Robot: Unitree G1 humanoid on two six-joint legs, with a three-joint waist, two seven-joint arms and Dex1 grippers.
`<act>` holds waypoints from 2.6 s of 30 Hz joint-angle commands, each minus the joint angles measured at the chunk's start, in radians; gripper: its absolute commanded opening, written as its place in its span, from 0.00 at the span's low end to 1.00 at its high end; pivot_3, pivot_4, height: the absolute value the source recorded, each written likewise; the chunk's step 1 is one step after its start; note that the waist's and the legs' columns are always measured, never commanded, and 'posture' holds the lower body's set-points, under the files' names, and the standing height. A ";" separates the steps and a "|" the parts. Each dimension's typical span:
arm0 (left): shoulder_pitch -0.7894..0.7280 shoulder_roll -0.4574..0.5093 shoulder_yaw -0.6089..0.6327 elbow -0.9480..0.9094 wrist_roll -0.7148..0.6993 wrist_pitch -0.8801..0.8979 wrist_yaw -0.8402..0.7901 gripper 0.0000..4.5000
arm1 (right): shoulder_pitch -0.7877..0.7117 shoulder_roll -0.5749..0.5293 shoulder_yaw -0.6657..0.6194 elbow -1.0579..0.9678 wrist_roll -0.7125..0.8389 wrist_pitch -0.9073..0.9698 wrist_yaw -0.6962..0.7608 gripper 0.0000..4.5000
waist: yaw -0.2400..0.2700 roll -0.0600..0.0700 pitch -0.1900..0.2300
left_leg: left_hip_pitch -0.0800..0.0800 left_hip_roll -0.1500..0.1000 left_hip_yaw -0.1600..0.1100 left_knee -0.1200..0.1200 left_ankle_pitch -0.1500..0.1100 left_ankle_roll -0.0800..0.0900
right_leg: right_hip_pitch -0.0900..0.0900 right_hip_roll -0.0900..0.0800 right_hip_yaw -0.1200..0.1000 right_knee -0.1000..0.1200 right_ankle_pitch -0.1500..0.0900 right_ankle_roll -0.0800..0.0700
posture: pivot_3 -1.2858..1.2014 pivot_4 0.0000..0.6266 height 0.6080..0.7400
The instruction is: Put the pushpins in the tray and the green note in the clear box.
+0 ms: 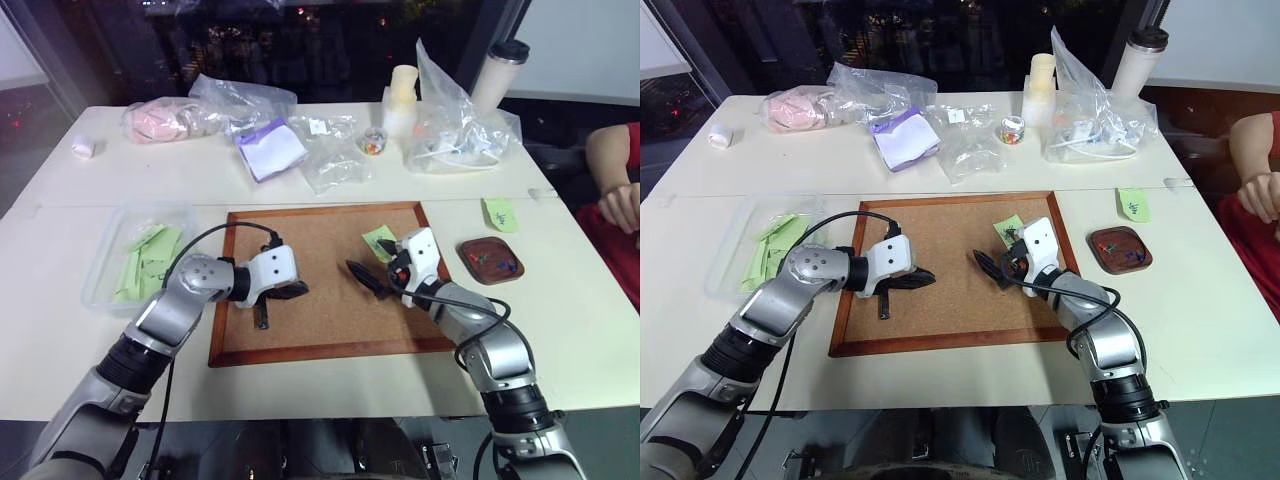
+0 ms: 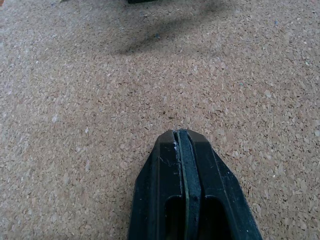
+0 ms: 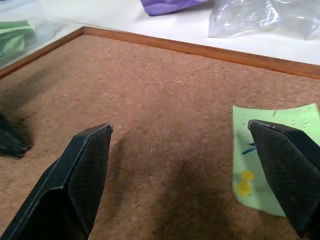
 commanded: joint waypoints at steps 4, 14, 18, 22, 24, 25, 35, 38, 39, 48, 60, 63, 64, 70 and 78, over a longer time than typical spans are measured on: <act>0.041 0.018 -0.039 0.046 0.045 0.035 0.000 0.00 | 0.016 -0.006 -0.018 0.022 -0.015 -0.025 0.014 0.88 | 0.000 0.000 0.000 | 0.000 0.000 0.000 0.000 0.000 0.000 | 0.000 0.000 0.000 0.000 0.000 0.000 | 0.52 0.24 0.95; 0.032 0.014 -0.040 0.050 0.045 0.031 -0.002 0.00 | 0.052 0.007 -0.042 0.046 -0.023 -0.036 0.020 0.01 | 0.000 -0.001 -0.001 | 0.000 0.000 0.000 0.000 0.000 0.000 | 0.000 0.000 0.000 0.000 0.000 0.000 | 0.52 0.24 0.95; 0.026 0.012 -0.040 0.058 0.047 0.025 -0.002 0.00 | 0.045 0.009 -0.043 0.054 -0.027 -0.036 0.019 0.01 | 0.000 -0.002 -0.001 | 0.000 0.000 0.000 0.000 0.000 0.000 | 0.001 0.000 0.000 0.000 0.000 0.000 | 0.52 0.24 0.95; 0.023 0.010 -0.039 0.061 0.047 0.022 -0.002 0.00 | 0.031 0.012 -0.046 0.062 -0.029 -0.042 0.015 0.01 | 0.000 -0.002 -0.002 | 0.001 0.000 0.000 0.000 0.000 0.000 | 0.001 0.000 0.000 0.000 0.000 0.000 | 0.52 0.24 0.95; 0.023 0.010 -0.040 0.062 0.047 0.022 -0.002 0.00 | 0.025 0.014 -0.049 0.065 -0.030 -0.050 0.012 0.01 | -0.001 -0.003 -0.002 | 0.001 0.000 0.000 0.000 0.000 0.000 | 0.001 0.000 0.000 0.000 0.000 0.000 | 0.52 0.24 0.95; 0.023 0.010 -0.040 0.062 0.047 0.022 -0.002 0.00 | 0.021 0.017 -0.053 0.065 -0.030 -0.057 0.010 0.01 | -0.001 -0.003 -0.002 | 0.001 0.000 0.000 0.000 0.000 0.000 | 0.001 0.000 0.000 0.000 0.000 0.000 | 0.52 0.24 0.95; 0.039 0.020 -0.040 0.045 0.044 0.030 -0.007 0.00 | -0.031 0.003 -0.107 -0.106 0.041 -0.026 0.014 0.01 | 0.000 -0.002 -0.002 | 0.001 0.000 0.000 0.000 0.000 0.000 | 0.001 0.000 0.000 0.000 0.000 0.000 | 0.52 0.24 0.95; 0.040 0.021 -0.040 0.044 0.042 0.033 -0.008 0.00 | -0.037 -0.020 -0.117 -0.171 0.063 0.021 0.017 0.01 | 0.000 -0.003 -0.002 | 0.001 0.000 0.000 0.000 0.000 0.000 | 0.001 0.000 0.000 0.000 0.000 0.000 | 0.52 0.24 0.95; 0.040 0.019 -0.041 0.045 0.042 0.033 -0.008 0.00 | -0.038 -0.028 -0.120 -0.192 0.067 0.036 0.017 0.01 | 0.000 -0.003 -0.002 | 0.001 0.000 0.000 0.000 0.000 0.000 | 0.000 0.000 0.000 0.000 0.000 0.000 | 0.52 0.24 0.95; -0.048 0.005 0.140 0.095 -0.119 0.117 -0.027 0.00 | -0.029 -0.061 -0.125 -0.262 0.087 0.093 0.019 0.01 | 0.000 -0.003 -0.001 | 0.000 0.000 0.000 -0.001 0.000 0.000 | 0.000 0.000 0.000 -0.001 0.000 0.000 | 0.52 0.24 0.95; -0.512 -0.231 0.412 0.623 -0.411 0.362 -0.023 0.99 | -0.060 -0.112 -0.128 -0.280 0.101 0.117 0.051 0.00 | 0.008 -0.009 0.006 | -0.020 -0.001 0.001 0.004 0.000 0.000 | -0.017 -0.001 -0.003 -0.001 0.000 0.001 | 0.52 0.24 0.95; -0.594 -0.356 0.456 0.788 -0.464 0.533 0.011 0.99 | -0.064 -0.123 -0.124 -0.288 0.104 0.121 0.061 0.00 | 0.019 -0.012 0.007 | -0.022 -0.002 -0.001 0.006 0.000 0.000 | -0.017 -0.001 -0.005 -0.001 0.001 0.002 | 0.52 0.24 0.95; -0.609 -0.375 0.466 0.839 -0.453 0.541 0.039 0.99 | -0.064 -0.125 -0.123 -0.291 0.105 0.123 0.063 0.00 | 0.017 -0.012 0.007 | -0.022 -0.003 -0.001 0.006 0.000 0.000 | -0.017 -0.001 -0.005 -0.001 0.001 0.003 | 0.52 0.24 0.95; -0.537 -0.424 0.331 0.834 -0.375 0.442 -0.076 0.99 | -0.097 -0.129 -0.144 -0.276 0.099 0.130 0.041 0.00 | -0.018 -0.011 0.008 | -0.023 -0.001 -0.001 0.002 0.002 -0.002 | -0.021 0.001 -0.003 -0.001 0.001 0.002 | 0.52 0.24 0.95; -0.610 -0.466 0.526 0.998 -0.469 0.429 -0.002 0.99 | -0.071 -0.175 -0.130 -0.363 0.151 0.191 0.102 0.00 | 0.001 -0.012 0.008 | -0.024 -0.002 0.000 0.005 0.003 -0.005 | -0.023 0.000 -0.003 0.004 0.001 0.001 | 0.52 0.24 0.95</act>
